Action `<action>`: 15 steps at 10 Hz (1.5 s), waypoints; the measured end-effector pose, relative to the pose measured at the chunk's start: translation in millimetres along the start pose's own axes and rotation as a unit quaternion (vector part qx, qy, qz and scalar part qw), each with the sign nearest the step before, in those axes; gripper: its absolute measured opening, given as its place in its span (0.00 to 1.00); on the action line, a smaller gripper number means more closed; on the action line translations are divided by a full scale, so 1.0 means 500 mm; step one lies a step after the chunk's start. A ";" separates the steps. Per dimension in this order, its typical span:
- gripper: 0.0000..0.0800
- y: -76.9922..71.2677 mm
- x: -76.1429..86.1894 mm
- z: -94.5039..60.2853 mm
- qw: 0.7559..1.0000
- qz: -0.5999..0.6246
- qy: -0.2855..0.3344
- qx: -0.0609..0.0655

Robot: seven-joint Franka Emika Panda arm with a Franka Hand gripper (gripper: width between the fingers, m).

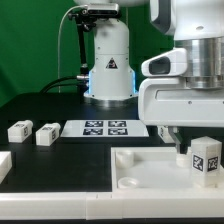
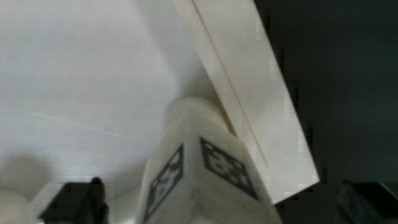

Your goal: Assemble one leg

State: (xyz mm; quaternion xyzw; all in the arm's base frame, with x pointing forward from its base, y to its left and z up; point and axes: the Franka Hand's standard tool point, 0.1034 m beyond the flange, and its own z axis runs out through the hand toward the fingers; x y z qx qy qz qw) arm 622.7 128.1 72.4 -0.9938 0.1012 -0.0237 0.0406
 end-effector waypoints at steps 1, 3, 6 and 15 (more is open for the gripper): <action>0.81 -0.003 0.002 0.000 0.997 -0.072 -0.004 -0.005; 0.81 -0.005 0.002 -0.001 0.985 -0.170 -0.006 -0.009; 0.81 0.010 0.009 -0.001 0.950 -0.311 -0.008 -0.011; 0.36 0.014 0.011 -0.002 0.958 -0.287 -0.006 -0.009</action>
Offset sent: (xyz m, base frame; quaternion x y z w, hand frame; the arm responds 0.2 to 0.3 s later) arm 0.0064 -0.0004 0.0029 -0.0092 -0.0177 -0.3100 0.9505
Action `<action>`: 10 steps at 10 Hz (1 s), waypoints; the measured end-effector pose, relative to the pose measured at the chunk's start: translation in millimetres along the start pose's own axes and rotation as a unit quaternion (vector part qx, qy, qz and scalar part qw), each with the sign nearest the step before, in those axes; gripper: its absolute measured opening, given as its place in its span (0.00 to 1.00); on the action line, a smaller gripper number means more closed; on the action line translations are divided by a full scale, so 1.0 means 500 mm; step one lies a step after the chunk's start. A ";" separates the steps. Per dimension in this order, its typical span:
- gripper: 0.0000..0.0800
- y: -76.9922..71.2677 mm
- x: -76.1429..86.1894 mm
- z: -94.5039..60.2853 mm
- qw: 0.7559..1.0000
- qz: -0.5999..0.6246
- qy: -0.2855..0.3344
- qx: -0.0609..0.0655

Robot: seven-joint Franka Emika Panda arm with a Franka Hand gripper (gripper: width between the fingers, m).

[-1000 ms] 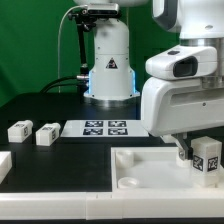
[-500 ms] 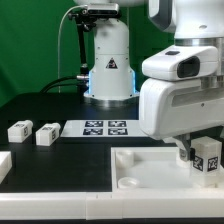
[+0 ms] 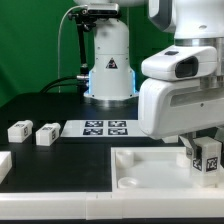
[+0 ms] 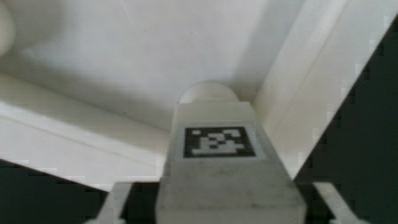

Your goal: Assemble one leg

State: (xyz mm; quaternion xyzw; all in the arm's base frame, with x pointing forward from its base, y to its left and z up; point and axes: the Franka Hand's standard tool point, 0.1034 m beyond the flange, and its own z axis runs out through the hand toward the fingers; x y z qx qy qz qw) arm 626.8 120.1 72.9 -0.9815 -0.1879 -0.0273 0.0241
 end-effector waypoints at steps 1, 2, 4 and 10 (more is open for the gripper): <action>0.36 0.002 -0.001 -0.001 0.994 0.114 0.001 0.004; 0.36 0.003 -0.001 -0.002 0.980 0.197 0.001 0.003; 0.36 0.003 -0.002 -0.001 0.940 0.342 0.000 0.002; 0.37 0.003 -0.003 0.004 0.790 0.613 0.000 -0.001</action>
Offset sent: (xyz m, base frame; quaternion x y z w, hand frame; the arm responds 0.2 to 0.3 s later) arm -0.0042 -0.0005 0.0000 -0.0199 0.0030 0.3796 0.9249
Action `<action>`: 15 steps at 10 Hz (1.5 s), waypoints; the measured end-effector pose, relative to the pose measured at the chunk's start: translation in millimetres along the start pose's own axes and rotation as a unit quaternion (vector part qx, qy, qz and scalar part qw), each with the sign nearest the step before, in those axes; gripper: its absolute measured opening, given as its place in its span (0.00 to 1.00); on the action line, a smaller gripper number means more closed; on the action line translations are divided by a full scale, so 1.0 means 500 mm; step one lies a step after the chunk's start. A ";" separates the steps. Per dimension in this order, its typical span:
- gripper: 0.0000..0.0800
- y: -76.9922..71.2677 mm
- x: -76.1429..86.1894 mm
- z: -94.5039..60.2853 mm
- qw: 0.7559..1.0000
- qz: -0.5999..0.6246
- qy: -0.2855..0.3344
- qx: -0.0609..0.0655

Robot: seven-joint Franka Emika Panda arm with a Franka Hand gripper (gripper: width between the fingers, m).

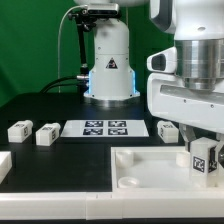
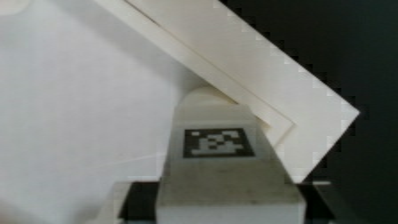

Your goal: Assemble one leg

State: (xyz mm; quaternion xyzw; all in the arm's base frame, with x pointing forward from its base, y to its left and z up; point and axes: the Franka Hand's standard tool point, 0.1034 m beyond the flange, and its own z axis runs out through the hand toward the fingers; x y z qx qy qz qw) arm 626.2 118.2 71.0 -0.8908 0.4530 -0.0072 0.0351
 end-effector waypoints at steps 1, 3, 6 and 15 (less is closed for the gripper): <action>0.37 0.000 0.000 0.000 1.000 -0.007 0.000 0.000; 0.37 0.000 -0.001 0.001 0.999 -0.032 0.000 0.000; 0.77 -0.001 -0.002 0.001 0.972 -0.233 0.002 -0.003; 0.81 -0.003 -0.010 0.001 0.709 -0.705 -0.006 -0.033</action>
Offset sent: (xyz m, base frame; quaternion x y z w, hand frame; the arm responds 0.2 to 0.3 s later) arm 0.0000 0.0000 0.0000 0.0000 0.0000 -0.0899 0.9960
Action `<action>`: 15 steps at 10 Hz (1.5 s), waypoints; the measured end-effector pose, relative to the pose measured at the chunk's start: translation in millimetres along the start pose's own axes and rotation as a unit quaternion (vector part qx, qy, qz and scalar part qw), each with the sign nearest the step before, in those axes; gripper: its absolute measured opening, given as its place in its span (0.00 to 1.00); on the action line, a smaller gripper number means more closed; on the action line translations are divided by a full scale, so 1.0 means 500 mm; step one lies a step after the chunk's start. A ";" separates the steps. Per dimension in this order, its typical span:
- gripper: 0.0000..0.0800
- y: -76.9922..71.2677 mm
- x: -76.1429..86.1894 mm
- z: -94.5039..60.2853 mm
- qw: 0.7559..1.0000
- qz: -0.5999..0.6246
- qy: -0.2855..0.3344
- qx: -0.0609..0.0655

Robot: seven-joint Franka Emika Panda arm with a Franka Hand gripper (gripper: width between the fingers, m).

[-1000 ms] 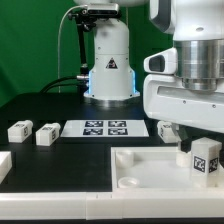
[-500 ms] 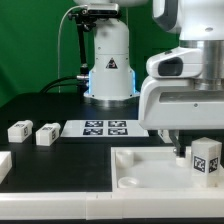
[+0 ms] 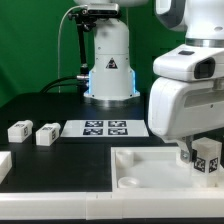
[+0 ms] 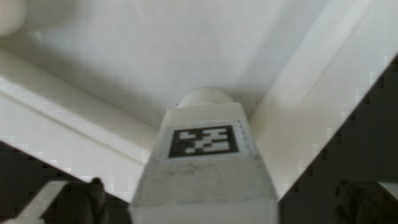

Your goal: Assemble one leg

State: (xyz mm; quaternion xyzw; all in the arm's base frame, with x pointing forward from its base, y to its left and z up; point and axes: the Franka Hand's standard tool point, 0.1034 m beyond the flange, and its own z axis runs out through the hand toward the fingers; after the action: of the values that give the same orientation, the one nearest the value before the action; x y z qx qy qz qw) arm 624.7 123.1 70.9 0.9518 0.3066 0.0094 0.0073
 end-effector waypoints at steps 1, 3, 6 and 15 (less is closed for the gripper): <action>0.81 0.005 -0.002 0.001 1.000 -0.020 0.001 -0.001; 0.81 0.005 -0.002 0.001 1.000 -0.009 0.001 0.000; 0.36 0.005 -0.002 0.001 1.000 -0.009 0.001 -0.001; 0.36 0.002 -0.002 0.002 0.917 0.398 0.003 0.009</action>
Offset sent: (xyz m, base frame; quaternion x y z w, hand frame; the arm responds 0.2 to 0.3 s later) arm 0.0000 0.0000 0.0000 0.0000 0.0000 0.0000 1.0000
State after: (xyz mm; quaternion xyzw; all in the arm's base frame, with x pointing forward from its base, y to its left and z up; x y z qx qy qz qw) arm 624.5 121.9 69.9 0.9951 -0.0977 0.0113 -0.0068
